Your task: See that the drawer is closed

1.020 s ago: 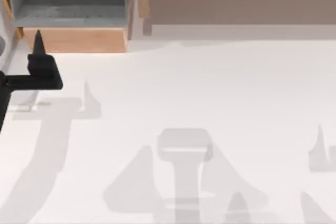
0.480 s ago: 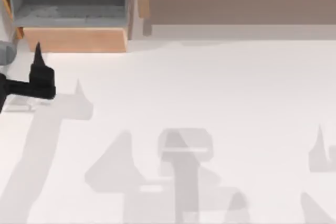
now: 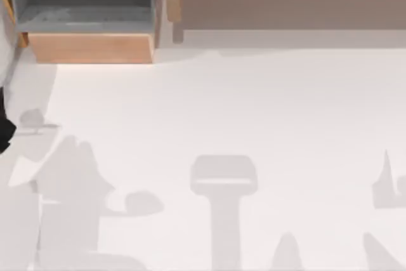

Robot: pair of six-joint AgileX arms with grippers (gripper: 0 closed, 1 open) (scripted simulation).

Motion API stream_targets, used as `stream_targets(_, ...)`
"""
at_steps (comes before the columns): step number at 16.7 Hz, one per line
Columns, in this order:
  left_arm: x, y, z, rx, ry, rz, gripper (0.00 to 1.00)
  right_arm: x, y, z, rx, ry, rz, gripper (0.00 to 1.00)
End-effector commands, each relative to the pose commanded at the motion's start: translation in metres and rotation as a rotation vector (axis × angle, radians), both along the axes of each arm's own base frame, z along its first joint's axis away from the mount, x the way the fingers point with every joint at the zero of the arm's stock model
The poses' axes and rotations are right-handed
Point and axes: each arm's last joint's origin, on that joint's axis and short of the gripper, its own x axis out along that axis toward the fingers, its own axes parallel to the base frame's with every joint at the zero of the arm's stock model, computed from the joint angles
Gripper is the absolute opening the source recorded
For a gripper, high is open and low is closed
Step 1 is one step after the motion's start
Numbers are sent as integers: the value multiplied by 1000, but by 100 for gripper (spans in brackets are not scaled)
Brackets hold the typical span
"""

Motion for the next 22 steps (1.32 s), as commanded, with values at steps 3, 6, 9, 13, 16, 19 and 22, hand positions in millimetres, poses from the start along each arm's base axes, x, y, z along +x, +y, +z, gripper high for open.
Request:
stream_targets(3, -2, 39, -19, 221, -20, -24, 100, 0, 0, 0, 0, 0, 0, 100)
stream_targets(6, -6, 74, -33, 443, -67, -36, 100, 0, 0, 0, 0, 0, 0, 100)
stream_targets(9, -10, 102, -41, 645, -122, -36, 100, 0, 0, 0, 0, 0, 0, 100)
stream_targets(13, -10, 121, -45, 807, -173, -32, 100, 0, 0, 0, 0, 0, 0, 100)
stream_targets(16, -10, 122, -45, 815, -176, -32, 100, 0, 0, 0, 0, 0, 0, 100)
stream_targets(19, -9, 120, -44, 813, -176, -34, 100, 0, 0, 0, 0, 0, 0, 100)
stream_targets(22, 5, 121, -44, 816, -177, -32, 100, 0, 0, 0, 0, 0, 0, 100)
